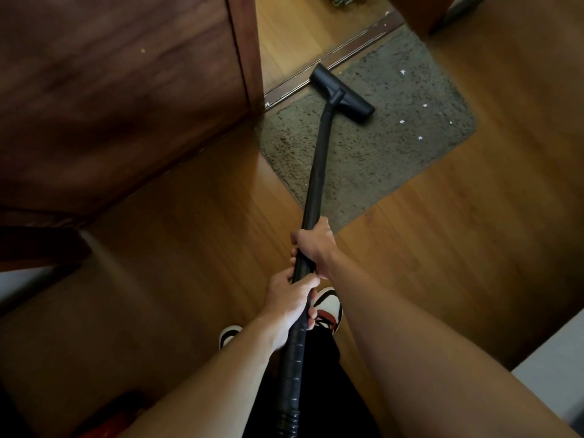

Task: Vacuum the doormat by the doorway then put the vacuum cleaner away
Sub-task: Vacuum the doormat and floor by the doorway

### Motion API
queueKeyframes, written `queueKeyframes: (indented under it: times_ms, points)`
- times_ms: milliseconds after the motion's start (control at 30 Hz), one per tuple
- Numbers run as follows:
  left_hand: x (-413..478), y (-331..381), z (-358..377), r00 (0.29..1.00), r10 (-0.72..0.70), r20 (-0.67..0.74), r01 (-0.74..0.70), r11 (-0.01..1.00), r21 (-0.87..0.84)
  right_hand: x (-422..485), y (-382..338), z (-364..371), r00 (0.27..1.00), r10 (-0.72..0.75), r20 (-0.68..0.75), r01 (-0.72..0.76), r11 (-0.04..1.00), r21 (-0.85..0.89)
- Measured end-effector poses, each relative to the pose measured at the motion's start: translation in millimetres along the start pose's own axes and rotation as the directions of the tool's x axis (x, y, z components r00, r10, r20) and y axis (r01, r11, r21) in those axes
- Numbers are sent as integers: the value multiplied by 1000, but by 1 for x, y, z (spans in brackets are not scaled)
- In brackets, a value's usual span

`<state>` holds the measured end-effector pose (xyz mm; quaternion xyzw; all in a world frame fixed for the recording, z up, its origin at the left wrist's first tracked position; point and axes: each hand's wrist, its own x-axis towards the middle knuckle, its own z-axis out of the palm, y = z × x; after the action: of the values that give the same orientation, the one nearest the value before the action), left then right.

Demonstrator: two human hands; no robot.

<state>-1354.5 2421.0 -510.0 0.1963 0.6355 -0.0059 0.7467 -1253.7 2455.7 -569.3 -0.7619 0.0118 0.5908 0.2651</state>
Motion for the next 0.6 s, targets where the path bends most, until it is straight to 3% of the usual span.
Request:
queueKeyframes:
  times_ms: [267,600]
  points:
    - [-35,-19,-51,1000,-17,-4,17,1000,21,-41,24,44,998,41,43,-43,998,41]
    - [-47,-16,-69,1000,-26,8,26,997,71,-56,27,56,1000,4,-6,-3,997,75]
